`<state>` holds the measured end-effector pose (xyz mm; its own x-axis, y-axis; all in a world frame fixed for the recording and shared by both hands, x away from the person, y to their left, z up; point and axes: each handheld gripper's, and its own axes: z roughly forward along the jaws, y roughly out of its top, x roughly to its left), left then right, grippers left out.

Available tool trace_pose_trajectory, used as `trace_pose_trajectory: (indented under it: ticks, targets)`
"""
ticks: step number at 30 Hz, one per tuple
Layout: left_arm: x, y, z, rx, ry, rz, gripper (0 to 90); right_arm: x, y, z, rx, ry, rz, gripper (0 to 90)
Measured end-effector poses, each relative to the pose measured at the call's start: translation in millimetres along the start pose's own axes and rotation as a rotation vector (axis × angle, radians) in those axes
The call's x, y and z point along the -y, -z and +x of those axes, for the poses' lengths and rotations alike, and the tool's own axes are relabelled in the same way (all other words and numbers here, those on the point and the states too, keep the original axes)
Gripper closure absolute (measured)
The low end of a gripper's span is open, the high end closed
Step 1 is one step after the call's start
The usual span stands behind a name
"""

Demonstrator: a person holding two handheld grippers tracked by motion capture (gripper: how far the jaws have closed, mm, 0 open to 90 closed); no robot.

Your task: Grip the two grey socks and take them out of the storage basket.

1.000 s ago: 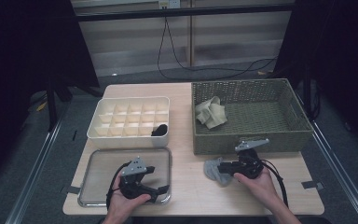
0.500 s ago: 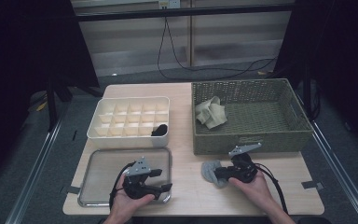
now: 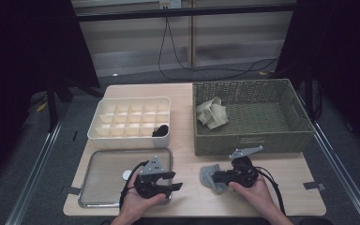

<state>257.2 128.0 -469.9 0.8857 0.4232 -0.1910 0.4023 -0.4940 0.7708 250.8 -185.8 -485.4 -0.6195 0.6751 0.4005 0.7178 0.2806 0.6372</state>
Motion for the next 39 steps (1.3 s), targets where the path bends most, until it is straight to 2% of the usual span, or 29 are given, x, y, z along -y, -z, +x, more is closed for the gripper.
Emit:
trace_pose_trajectory:
  ticks: [3, 8, 9, 14, 15, 20, 21, 26, 27, 29, 30, 32, 33, 39]
  targets:
    - [-13.4, -17.1, 4.6, 0.018, -0.015, 0.019, 59.5, -1.1, 4.9, 4.6, -0.019, 0.012, -0.018, 74.9]
    - [-26.5, -32.6, 9.0, 0.038, -0.026, 0.035, 64.9, 1.1, 1.7, 7.2, -0.029, 0.031, 0.003, 71.2]
    - [-31.9, -39.9, 10.7, 0.043, -0.031, 0.034, 66.9, 1.5, -0.9, 7.8, -0.032, 0.039, 0.015, 70.0]
    - [-36.1, -53.1, 13.4, 0.053, -0.016, 0.032, 68.8, 1.0, -2.4, 10.4, -0.045, 0.053, 0.017, 67.2]
    - [-35.7, -57.0, 14.2, 0.056, -0.018, 0.044, 68.8, 0.8, -2.7, 11.3, -0.044, 0.056, 0.017, 65.9]
    - [-33.7, -57.0, 15.4, 0.065, -0.008, 0.037, 68.8, 0.8, -4.1, 13.7, -0.056, 0.063, 0.019, 65.7]
    - [-33.3, -57.6, 14.5, 0.067, -0.009, 0.037, 68.8, 0.7, -6.8, 15.3, -0.036, 0.073, 0.034, 66.6]
    - [-32.4, -62.3, 10.5, 0.080, -0.016, 0.042, 68.8, 2.1, -15.5, 15.9, -0.019, 0.087, 0.072, 69.1]
    - [-32.6, -64.1, 9.4, 0.082, -0.023, 0.045, 68.5, 1.7, -17.6, 16.5, 0.005, 0.099, 0.088, 72.2]
    - [-32.6, -64.5, 9.1, 0.082, -0.022, 0.044, 68.4, 1.2, -18.0, 15.7, 0.004, 0.094, 0.088, 74.2]
    - [-32.7, -64.2, 9.2, 0.081, -0.022, 0.046, 68.4, 0.5, -18.8, 13.5, 0.007, 0.088, 0.092, 78.5]
    - [-33.1, -63.0, 10.7, 0.077, -0.022, 0.044, 68.4, 0.8, -19.8, 12.5, -0.004, 0.083, 0.089, 81.7]
    - [-32.8, -61.5, 11.9, 0.071, -0.010, 0.024, 68.4, 1.6, -22.5, 13.9, -0.023, 0.088, 0.091, 84.7]
    - [-33.3, -56.8, 14.2, 0.069, -0.010, 0.023, 68.4, 1.2, -29.7, 25.2, -0.068, 0.130, 0.116, 86.0]
